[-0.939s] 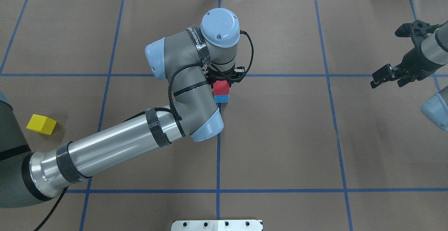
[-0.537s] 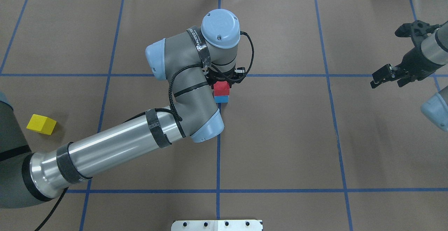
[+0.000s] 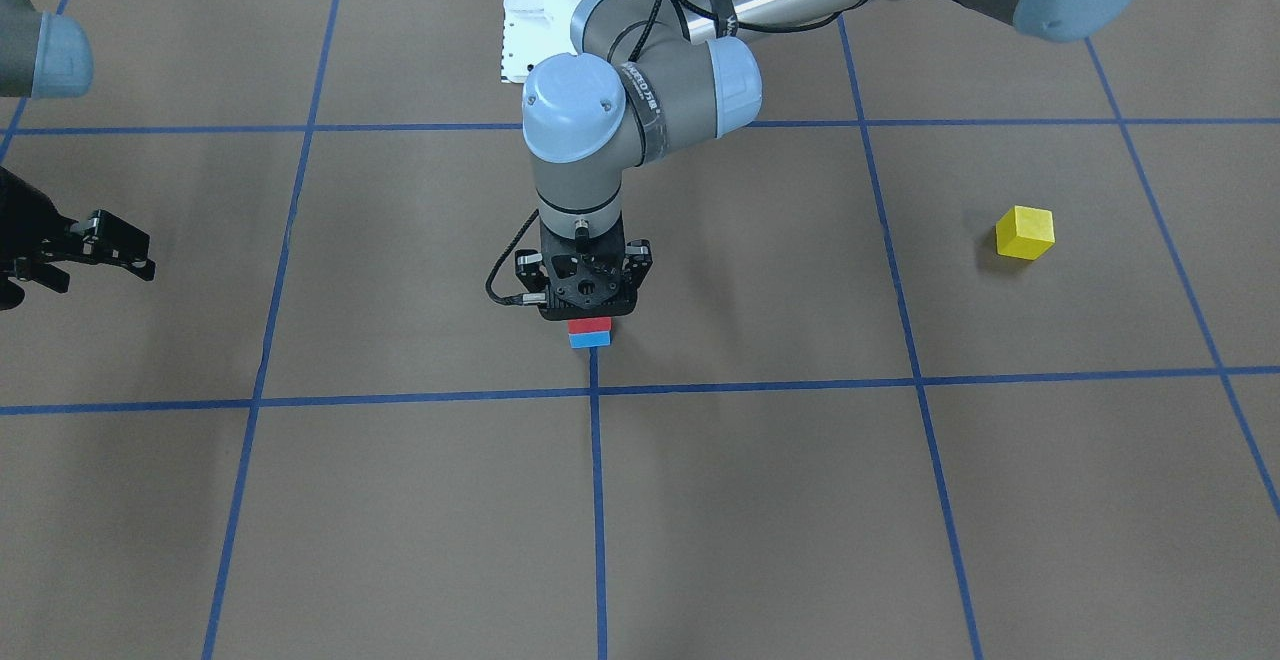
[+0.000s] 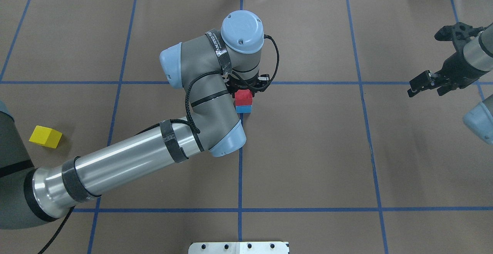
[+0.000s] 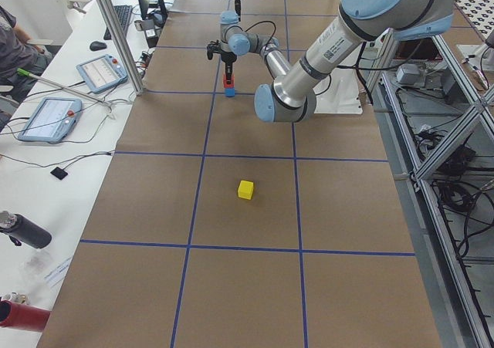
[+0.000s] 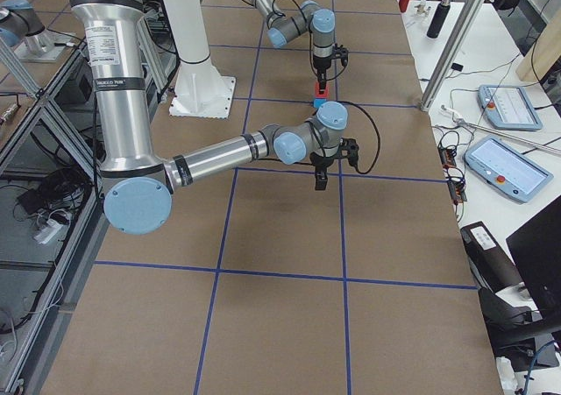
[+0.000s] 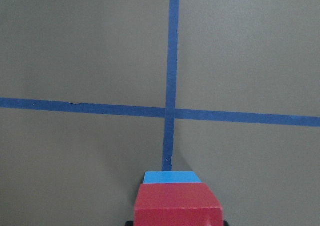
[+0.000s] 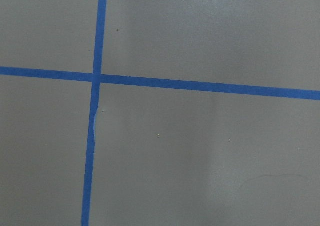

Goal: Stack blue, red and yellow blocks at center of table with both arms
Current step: 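Open the left gripper and lift it away from the stack, then move the left gripper to the yellow cube and grasp it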

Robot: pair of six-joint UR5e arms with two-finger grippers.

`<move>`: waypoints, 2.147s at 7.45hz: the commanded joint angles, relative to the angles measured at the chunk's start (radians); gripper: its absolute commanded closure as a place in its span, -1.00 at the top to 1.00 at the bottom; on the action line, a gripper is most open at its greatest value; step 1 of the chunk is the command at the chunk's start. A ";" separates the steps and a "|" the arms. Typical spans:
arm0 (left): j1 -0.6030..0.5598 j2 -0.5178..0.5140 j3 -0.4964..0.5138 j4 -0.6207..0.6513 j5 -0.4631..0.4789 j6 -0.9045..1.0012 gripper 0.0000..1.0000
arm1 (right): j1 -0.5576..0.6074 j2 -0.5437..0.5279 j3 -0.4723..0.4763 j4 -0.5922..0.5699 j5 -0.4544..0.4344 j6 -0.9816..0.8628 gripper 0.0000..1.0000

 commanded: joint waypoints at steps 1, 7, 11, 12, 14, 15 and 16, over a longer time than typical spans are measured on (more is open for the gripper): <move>0.000 0.002 0.000 0.000 0.000 0.002 0.98 | 0.000 0.002 -0.001 0.000 0.001 0.000 0.98; -0.015 0.122 -0.238 0.064 -0.008 0.008 0.99 | 0.000 0.009 -0.001 0.000 -0.002 0.002 0.98; -0.152 0.693 -0.702 0.038 -0.063 0.404 0.99 | 0.001 0.009 -0.003 0.000 -0.004 0.002 0.98; -0.202 0.861 -0.701 -0.115 -0.064 0.511 0.99 | 0.001 0.009 -0.003 0.000 -0.005 0.002 0.98; -0.340 1.035 -0.663 -0.218 -0.168 0.749 0.99 | 0.003 0.009 -0.003 0.000 -0.008 0.005 0.98; -0.362 1.054 -0.620 -0.222 -0.179 0.825 0.99 | 0.003 0.009 -0.001 0.000 -0.005 0.005 0.98; -0.359 1.054 -0.561 -0.274 -0.181 0.827 0.99 | 0.003 0.008 0.000 0.000 -0.004 0.009 0.98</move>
